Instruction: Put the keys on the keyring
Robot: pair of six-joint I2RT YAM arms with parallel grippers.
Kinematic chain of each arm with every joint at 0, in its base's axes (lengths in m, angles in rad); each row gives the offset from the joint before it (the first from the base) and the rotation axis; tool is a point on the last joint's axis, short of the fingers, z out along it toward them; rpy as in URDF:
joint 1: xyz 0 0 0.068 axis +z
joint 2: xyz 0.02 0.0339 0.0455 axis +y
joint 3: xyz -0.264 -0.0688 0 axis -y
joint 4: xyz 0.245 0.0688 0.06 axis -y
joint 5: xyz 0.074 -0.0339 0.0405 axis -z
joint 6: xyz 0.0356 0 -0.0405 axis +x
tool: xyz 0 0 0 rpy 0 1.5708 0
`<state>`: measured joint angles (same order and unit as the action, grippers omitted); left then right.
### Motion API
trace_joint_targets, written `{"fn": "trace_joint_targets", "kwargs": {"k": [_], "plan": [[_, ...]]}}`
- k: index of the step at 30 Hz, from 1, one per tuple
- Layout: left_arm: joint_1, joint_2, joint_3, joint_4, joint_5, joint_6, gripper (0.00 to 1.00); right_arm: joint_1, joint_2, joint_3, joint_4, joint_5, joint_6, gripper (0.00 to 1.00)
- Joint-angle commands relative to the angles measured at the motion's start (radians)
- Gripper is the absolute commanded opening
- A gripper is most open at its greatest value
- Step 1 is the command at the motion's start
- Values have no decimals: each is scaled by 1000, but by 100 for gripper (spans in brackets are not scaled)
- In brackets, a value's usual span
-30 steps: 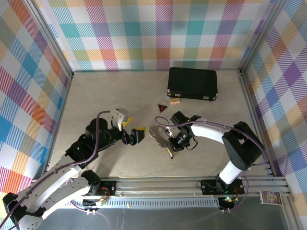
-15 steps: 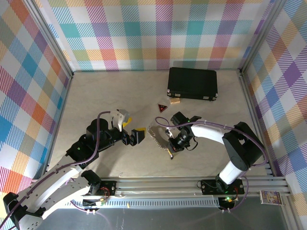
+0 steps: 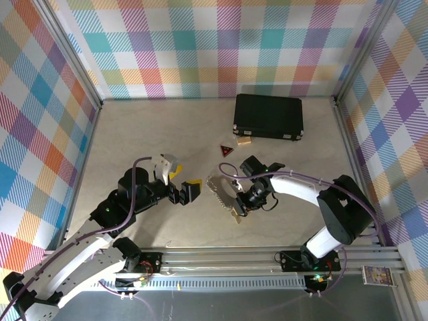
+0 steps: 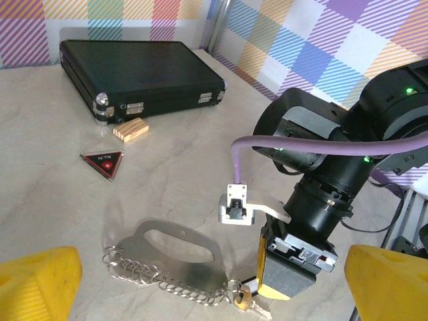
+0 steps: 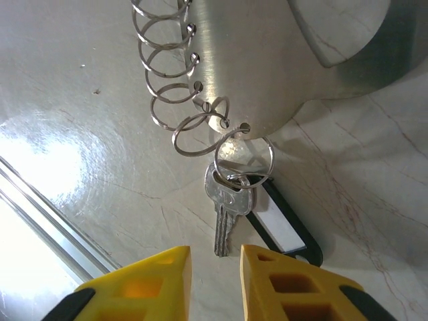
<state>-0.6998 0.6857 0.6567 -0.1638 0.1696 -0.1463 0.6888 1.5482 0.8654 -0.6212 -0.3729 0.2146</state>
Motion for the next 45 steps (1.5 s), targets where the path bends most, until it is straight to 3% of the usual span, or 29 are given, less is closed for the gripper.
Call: {"fn": "trace_joint_targets", "kwargs": {"k": [1,8,21,29,33,45], "plan": [[-7,-14,-12,-15,-13,-20,100,7,-50,1,-18,14,2,29],[-7,-18,-11,-40,-45,-38,100,7,-189,-17,5,64,15,41],[-7,-38,7,-135,-288,-85,100,1,-415,-68,56,285,-1,68],[-6,-29,5,-170,-478,-96,100,-45,-587,-143,103,466,-1,85],[-7,-30,-11,-207,-696,-172,100,-78,-675,-189,133,546,-3,100],[-3,11,-96,-132,-930,-30,100,-212,-795,-245,160,686,-2,99]]}}
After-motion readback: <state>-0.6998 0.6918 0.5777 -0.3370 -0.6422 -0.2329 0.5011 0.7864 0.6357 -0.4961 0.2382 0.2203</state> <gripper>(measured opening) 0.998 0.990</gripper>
